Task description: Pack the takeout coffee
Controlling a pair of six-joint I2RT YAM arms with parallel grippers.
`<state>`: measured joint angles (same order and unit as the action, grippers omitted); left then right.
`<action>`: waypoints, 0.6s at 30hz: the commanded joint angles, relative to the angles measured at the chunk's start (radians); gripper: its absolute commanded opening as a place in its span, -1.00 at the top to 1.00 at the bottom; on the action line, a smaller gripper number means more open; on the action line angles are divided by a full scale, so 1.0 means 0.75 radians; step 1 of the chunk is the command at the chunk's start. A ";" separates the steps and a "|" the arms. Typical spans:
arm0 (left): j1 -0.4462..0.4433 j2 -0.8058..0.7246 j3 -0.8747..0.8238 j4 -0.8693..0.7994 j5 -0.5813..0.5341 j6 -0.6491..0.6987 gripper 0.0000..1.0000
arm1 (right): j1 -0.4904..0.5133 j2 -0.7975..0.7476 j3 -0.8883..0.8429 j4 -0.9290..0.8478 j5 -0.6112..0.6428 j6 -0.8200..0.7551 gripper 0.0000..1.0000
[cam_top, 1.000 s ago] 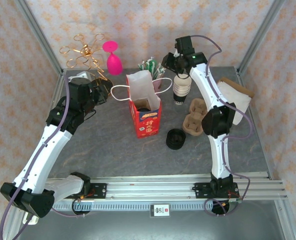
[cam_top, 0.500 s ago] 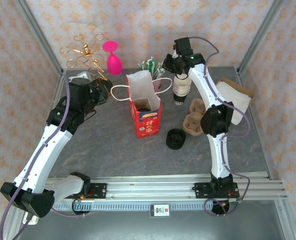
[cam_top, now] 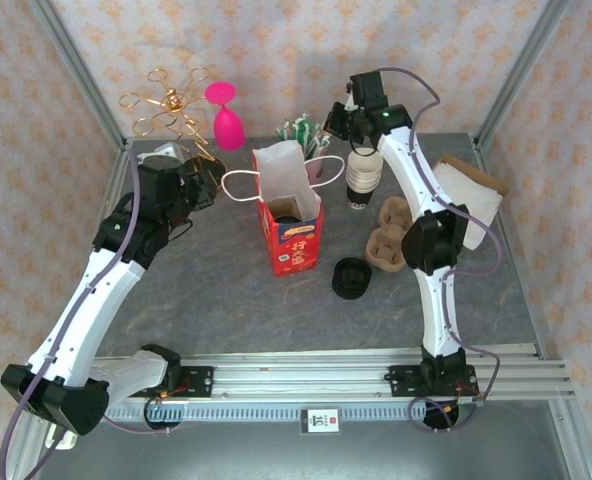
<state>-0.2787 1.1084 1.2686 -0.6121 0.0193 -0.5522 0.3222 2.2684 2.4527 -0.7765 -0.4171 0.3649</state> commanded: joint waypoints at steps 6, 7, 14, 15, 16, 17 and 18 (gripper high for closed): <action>0.016 0.007 0.057 0.021 0.023 0.009 0.23 | -0.020 -0.171 0.035 0.072 0.019 -0.038 1.00; 0.016 0.012 0.062 0.021 0.027 0.010 0.23 | -0.021 -0.174 0.035 0.071 0.021 -0.042 1.00; 0.016 0.023 0.083 0.023 0.059 0.006 0.23 | -0.025 -0.236 0.037 0.069 0.000 -0.067 1.00; 0.015 0.025 0.089 0.023 0.064 0.007 0.23 | -0.025 -0.259 0.036 0.076 0.014 -0.079 1.00; 0.016 0.027 0.095 0.018 0.072 0.010 0.23 | -0.027 -0.290 0.035 0.082 0.032 -0.084 1.00; 0.016 0.028 0.098 0.016 0.076 0.015 0.24 | -0.027 -0.326 0.026 0.087 0.046 -0.092 1.00; 0.016 0.024 0.097 0.016 0.079 0.021 0.24 | -0.027 -0.364 0.008 0.096 0.050 -0.098 1.00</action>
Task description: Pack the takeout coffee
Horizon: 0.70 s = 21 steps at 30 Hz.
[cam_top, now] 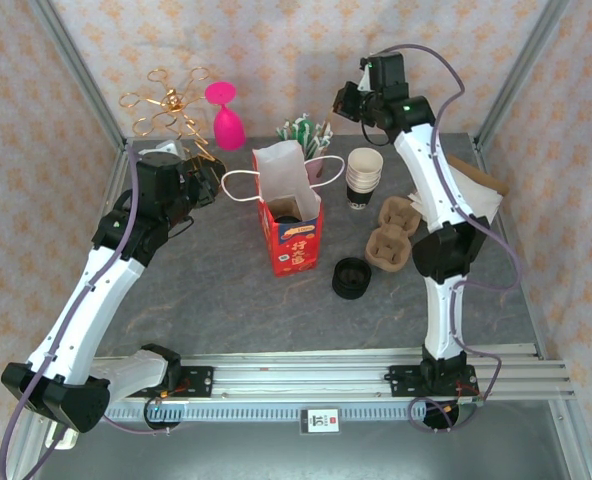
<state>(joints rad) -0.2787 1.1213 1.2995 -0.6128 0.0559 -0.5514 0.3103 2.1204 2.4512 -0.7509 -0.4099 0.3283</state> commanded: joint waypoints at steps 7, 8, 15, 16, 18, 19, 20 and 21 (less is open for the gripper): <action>0.017 -0.046 -0.009 0.035 -0.012 0.013 0.23 | -0.011 -0.463 -0.271 0.196 0.019 -0.055 1.00; 0.017 -0.053 -0.018 0.041 -0.011 0.012 0.23 | -0.010 -0.494 -0.302 0.210 -0.003 -0.059 1.00; 0.016 -0.143 -0.123 0.076 -0.043 -0.009 0.22 | 0.061 -0.678 -0.403 0.270 -0.222 -0.124 1.00; 0.017 -0.154 -0.136 0.081 -0.047 -0.015 0.22 | 0.073 -0.689 -0.416 0.271 -0.253 -0.119 1.00; 0.016 -0.176 -0.162 0.083 -0.057 -0.031 0.22 | 0.108 -0.700 -0.423 0.216 -0.278 -0.124 1.00; 0.016 -0.186 -0.172 0.086 -0.060 -0.032 0.22 | 0.129 -0.707 -0.433 0.189 -0.272 -0.146 1.00; 0.016 -0.198 -0.187 0.092 -0.066 -0.039 0.21 | 0.152 -0.718 -0.441 0.159 -0.239 -0.162 1.00; 0.016 -0.212 -0.202 0.100 -0.074 -0.038 0.21 | 0.172 -0.737 -0.467 0.153 -0.210 -0.172 1.00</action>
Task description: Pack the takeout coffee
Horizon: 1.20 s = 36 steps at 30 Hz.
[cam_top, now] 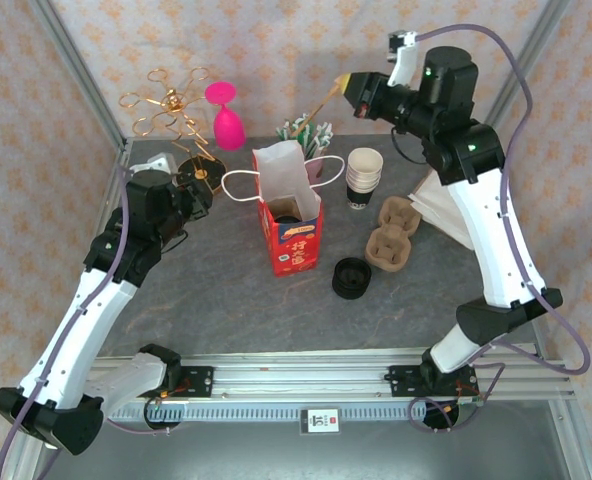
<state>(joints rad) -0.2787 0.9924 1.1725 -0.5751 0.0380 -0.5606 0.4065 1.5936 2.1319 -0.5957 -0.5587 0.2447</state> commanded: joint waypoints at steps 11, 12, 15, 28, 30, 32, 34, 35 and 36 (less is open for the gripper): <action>0.016 -0.073 -0.089 0.079 -0.016 -0.078 0.21 | 0.186 0.005 -0.205 -0.052 0.038 -0.150 0.65; 0.016 -0.077 -0.088 0.081 -0.011 -0.078 0.21 | 0.190 0.032 -0.185 -0.064 0.016 -0.165 0.58; 0.017 -0.086 -0.089 0.075 0.003 -0.065 0.21 | 0.190 0.102 -0.071 -0.151 0.074 -0.180 0.24; 0.017 -0.101 -0.137 0.068 0.056 0.030 0.15 | -0.327 -0.073 -0.369 -0.353 0.364 0.108 -0.46; 0.016 -0.106 -0.155 0.088 0.082 0.026 0.14 | -0.455 -0.123 -0.533 -0.346 0.387 0.149 -0.48; 0.016 -0.114 -0.188 0.125 0.117 0.011 0.15 | -0.538 -0.171 -0.692 -0.314 0.408 0.191 -0.54; 0.016 -0.121 -0.217 0.149 0.137 0.009 0.14 | -0.596 -0.214 -0.847 -0.274 0.460 0.236 -0.61; 0.016 -0.124 -0.233 0.158 0.140 0.011 0.14 | -0.632 -0.234 -0.929 -0.251 0.490 0.270 -0.66; 0.016 -0.127 -0.251 0.170 0.157 0.020 0.14 | -0.662 -0.253 -1.015 -0.210 0.495 0.302 -0.71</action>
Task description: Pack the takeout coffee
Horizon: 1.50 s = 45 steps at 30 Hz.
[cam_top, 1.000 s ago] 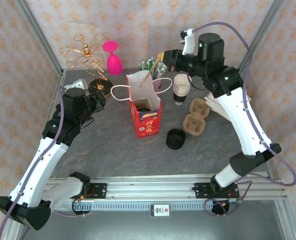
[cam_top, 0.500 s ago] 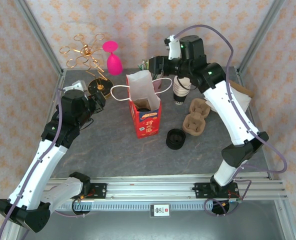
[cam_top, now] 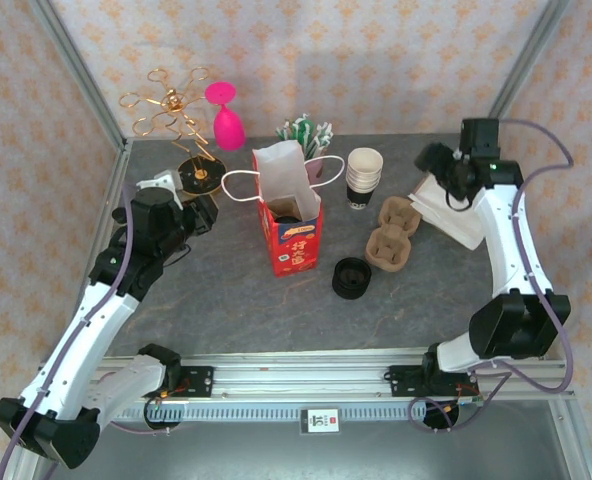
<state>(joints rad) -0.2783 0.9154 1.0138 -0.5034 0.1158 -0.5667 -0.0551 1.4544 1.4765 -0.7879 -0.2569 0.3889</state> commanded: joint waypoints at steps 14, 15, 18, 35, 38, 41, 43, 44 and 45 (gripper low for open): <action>0.016 -0.001 -0.044 0.103 0.086 0.089 0.12 | -0.200 -0.111 -0.694 0.565 -0.042 0.766 -0.76; 0.015 -0.003 -0.046 0.105 0.085 0.087 0.11 | -0.202 -0.104 -0.668 0.566 -0.036 0.744 -0.74; 0.015 -0.004 -0.049 0.113 0.089 0.091 0.10 | -0.213 -0.065 -0.510 0.414 0.081 0.656 -0.77; 0.015 0.074 0.011 0.115 0.153 0.121 0.07 | -0.369 0.148 -0.474 0.455 -0.083 0.637 -0.36; 0.015 0.078 0.013 0.110 0.146 0.123 0.06 | -0.372 0.151 -0.499 0.494 -0.059 0.650 -0.26; 0.015 0.087 0.021 0.106 0.163 0.118 0.05 | -0.374 0.167 -0.470 0.455 -0.080 0.637 -0.18; 0.016 0.089 0.028 0.102 0.165 0.117 0.05 | -0.375 0.120 -0.489 0.454 -0.068 0.637 -0.20; 0.016 0.091 0.029 0.101 0.163 0.118 0.05 | -0.375 0.091 -0.495 0.440 -0.038 0.635 -0.22; 0.016 0.091 0.031 0.101 0.163 0.119 0.05 | -0.375 0.067 -0.499 0.432 -0.021 0.632 -0.23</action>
<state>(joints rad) -0.2783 0.9794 1.0008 -0.4370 0.2256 -0.4957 -0.3328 1.5639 1.0870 -0.4328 -0.3176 0.8745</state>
